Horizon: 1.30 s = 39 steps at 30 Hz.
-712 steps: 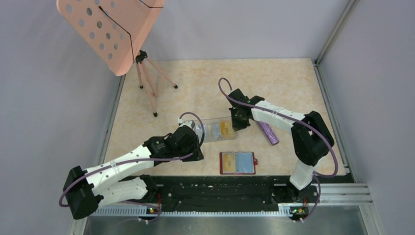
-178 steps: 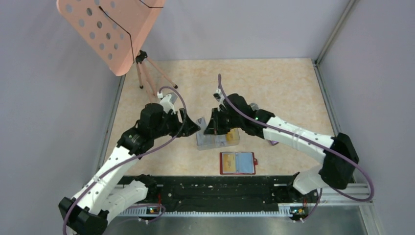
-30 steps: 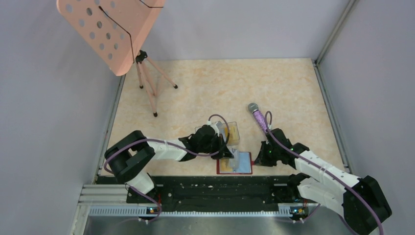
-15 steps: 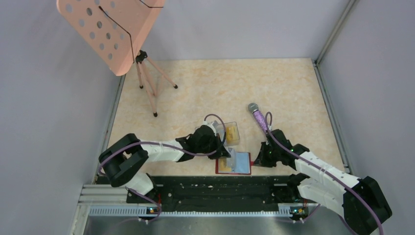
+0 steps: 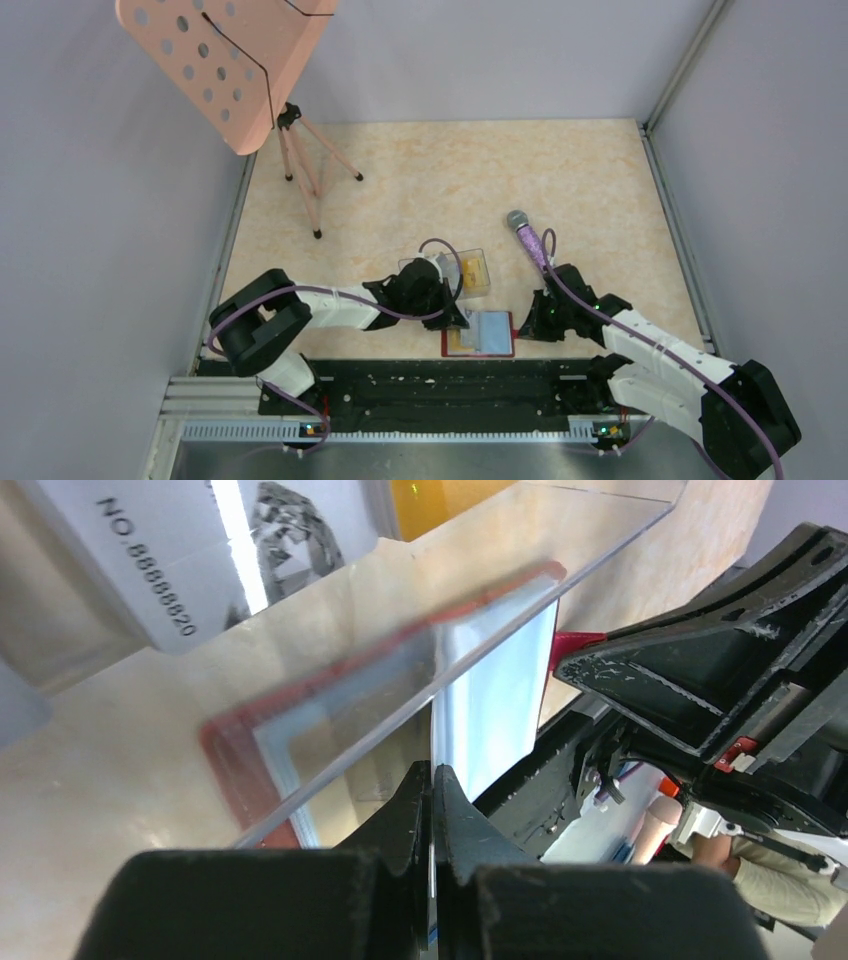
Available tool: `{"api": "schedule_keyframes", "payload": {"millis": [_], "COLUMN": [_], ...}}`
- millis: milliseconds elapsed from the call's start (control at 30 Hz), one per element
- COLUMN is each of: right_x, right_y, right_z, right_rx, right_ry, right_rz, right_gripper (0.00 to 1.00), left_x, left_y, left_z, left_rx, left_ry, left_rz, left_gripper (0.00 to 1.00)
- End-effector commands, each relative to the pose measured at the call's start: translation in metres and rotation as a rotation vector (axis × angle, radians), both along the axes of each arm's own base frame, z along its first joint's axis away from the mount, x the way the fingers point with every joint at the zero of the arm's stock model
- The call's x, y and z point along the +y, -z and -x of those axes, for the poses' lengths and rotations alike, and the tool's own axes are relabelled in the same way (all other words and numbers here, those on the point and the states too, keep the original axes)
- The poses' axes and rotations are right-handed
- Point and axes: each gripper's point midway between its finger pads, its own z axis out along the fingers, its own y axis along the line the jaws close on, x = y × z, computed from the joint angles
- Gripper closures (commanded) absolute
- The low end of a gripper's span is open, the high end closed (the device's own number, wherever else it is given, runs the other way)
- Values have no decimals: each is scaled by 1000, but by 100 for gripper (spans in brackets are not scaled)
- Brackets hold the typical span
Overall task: Put the credit cards into the card holder
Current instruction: Insert the credit card into the card holder.
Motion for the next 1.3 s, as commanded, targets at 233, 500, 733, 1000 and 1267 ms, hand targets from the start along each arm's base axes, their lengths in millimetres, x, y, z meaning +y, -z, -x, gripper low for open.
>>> {"api": "schedule_keyframes", "payload": {"millis": [233, 500, 733, 1000, 1267], "right_x": [-2, -2, -1, 1, 3], "right_y": [4, 5, 3, -10, -35], "right_z": [0, 1, 1, -1, -10], "right_rx": [-5, -1, -4, -26, -111], "right_ry": [-3, -6, -8, -18, -8], "right_rz": [6, 6, 0, -13, -49], "right_gripper": [100, 100, 100, 77, 59], "left_x": [-19, -19, -17, -14, -11], "left_y": [-17, -24, -27, -20, -18], "left_z": [1, 3, 4, 4, 3], "left_rx": [-22, -17, -13, 8, 24], "left_ry": [48, 37, 32, 12, -16], "left_rz": [87, 128, 126, 119, 152], "left_gripper": [100, 100, 100, 100, 100]}}
